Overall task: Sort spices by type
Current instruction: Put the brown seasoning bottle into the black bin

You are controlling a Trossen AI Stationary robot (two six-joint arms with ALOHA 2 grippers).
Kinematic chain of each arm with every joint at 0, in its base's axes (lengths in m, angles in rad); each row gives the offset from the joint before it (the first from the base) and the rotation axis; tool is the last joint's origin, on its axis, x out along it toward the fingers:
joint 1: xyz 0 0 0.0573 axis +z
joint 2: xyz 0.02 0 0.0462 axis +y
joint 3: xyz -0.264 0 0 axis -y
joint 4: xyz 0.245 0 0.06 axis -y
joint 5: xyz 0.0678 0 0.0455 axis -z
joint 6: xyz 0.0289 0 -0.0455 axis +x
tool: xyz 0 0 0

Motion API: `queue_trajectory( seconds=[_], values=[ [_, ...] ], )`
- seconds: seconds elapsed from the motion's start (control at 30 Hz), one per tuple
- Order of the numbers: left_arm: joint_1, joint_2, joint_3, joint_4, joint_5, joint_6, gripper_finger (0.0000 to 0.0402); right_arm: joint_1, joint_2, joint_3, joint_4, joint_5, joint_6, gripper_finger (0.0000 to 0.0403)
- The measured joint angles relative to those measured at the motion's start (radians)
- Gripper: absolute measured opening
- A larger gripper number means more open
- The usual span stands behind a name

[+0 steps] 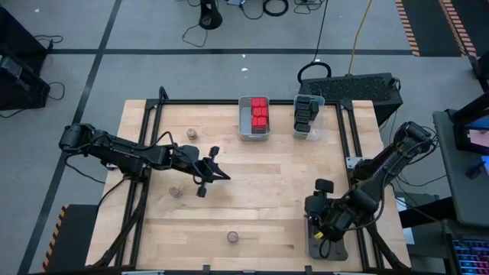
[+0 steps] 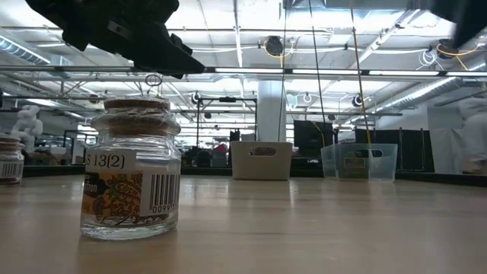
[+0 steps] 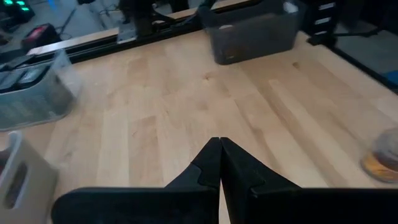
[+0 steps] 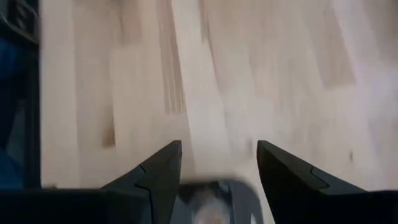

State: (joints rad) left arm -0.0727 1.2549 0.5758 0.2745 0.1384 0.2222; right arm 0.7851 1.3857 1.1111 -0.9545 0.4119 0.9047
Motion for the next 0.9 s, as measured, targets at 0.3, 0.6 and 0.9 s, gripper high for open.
queue_trajectory(
  seconds=[0.3, 0.6, 0.9],
  values=[
    [0.0, -0.021, 0.0, -0.051, -0.099, -0.008, 0.0009, -0.143, 0.019, 0.027, 0.315, 0.007, -0.314, 0.0192],
    [0.0, -0.223, 0.03, -0.334, -0.099, -0.06, 0.0009, -0.277, 0.171, 0.027, 0.784, -0.137, -0.753, 0.0192],
    [-0.017, -0.429, 0.029, -0.505, -0.091, -0.194, 0.0009, -0.35, 0.372, 0.031, 1.077, -0.293, -0.935, 0.0192]
  ],
)
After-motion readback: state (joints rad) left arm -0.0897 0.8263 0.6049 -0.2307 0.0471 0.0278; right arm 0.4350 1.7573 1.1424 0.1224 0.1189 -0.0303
